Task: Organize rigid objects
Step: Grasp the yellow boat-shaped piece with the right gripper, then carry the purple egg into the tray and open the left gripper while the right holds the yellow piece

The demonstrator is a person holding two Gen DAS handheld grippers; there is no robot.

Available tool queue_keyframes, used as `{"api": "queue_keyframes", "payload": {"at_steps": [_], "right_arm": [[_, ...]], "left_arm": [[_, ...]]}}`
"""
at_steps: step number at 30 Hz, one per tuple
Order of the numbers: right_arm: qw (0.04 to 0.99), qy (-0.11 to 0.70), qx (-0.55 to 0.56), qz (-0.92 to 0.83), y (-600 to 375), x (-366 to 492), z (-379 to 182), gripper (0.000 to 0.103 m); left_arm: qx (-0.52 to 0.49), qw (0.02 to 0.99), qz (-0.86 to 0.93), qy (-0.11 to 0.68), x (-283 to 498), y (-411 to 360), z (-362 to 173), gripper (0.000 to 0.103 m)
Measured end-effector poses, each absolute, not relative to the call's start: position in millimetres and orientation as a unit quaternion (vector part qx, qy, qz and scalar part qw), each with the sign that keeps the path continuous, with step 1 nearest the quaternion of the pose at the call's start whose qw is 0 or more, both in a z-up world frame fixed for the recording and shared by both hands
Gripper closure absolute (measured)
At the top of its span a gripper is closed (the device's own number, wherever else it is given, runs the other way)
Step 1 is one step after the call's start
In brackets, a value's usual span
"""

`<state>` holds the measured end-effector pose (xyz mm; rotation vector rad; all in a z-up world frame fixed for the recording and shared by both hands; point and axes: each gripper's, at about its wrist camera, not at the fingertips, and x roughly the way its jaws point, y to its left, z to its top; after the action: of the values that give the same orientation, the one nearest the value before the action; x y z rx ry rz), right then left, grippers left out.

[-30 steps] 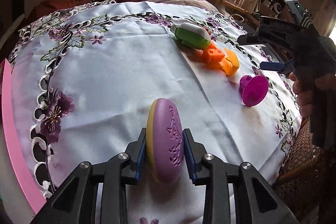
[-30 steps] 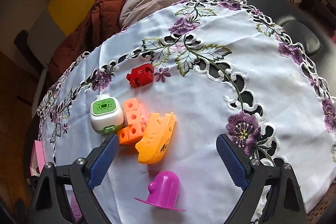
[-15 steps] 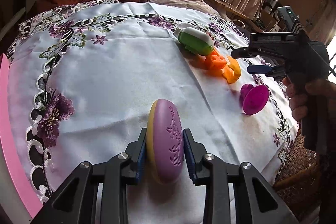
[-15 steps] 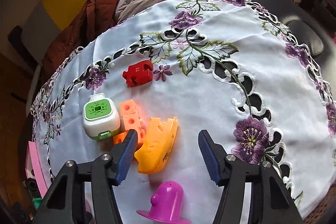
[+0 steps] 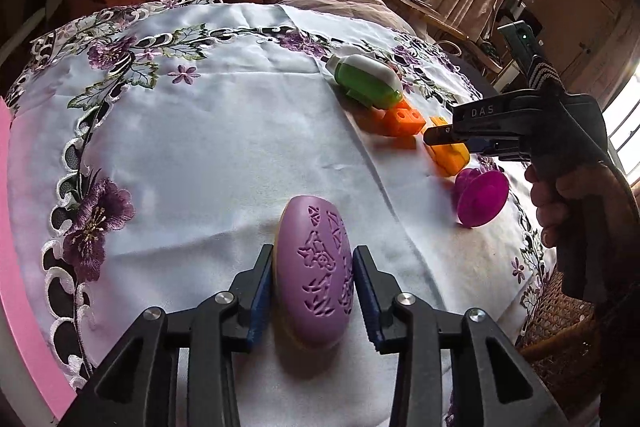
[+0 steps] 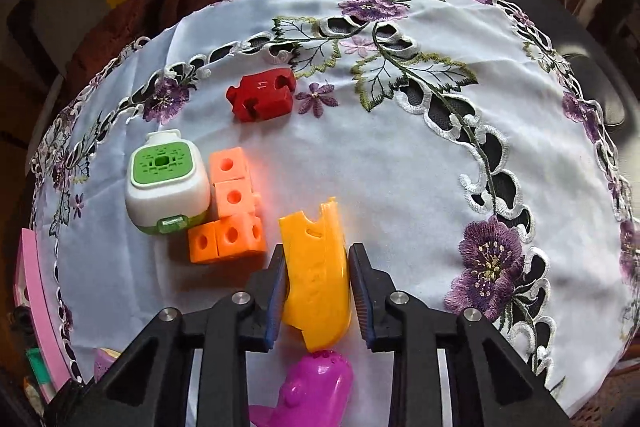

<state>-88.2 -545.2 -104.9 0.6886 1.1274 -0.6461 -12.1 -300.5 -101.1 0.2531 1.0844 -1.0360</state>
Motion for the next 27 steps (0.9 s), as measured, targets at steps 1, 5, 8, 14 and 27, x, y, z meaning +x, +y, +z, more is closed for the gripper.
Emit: {"api": "queue_keyframes", "payload": {"at_steps": [1,5,8,14,27], "right_arm": [[0.742,0.515,0.312,-0.295,-545.2,-88.6,-104.7,0.072],[0.743,0.522,0.297,-0.295,-545.6,-87.6,-104.2,0.072],[0.743,0.522,0.297,-0.295,-547.7,-86.8,-104.4,0.072],[0.748,0.532,0.262,-0.298,-542.6,-80.6,-102.6,0.074],[0.751,0.532,0.24,-0.307,-544.1,-78.7,-100.2,0.074]], "left_arm": [[0.117,0.725,-0.469,0.491,-12.3,-301.2,-101.0,0.065],[0.14,0.728,-0.464,0.485,-15.5,-307.0,-100.5,0.064],[0.166,0.734,-0.459,0.473,-21.5,-311.7,-100.6,0.063],[0.198,0.745,-0.457,0.445,-31.5,-313.1,-100.9,0.063],[0.072,0.79,-0.412,0.448,5.8,-231.3,-50.7,0.063]]}}
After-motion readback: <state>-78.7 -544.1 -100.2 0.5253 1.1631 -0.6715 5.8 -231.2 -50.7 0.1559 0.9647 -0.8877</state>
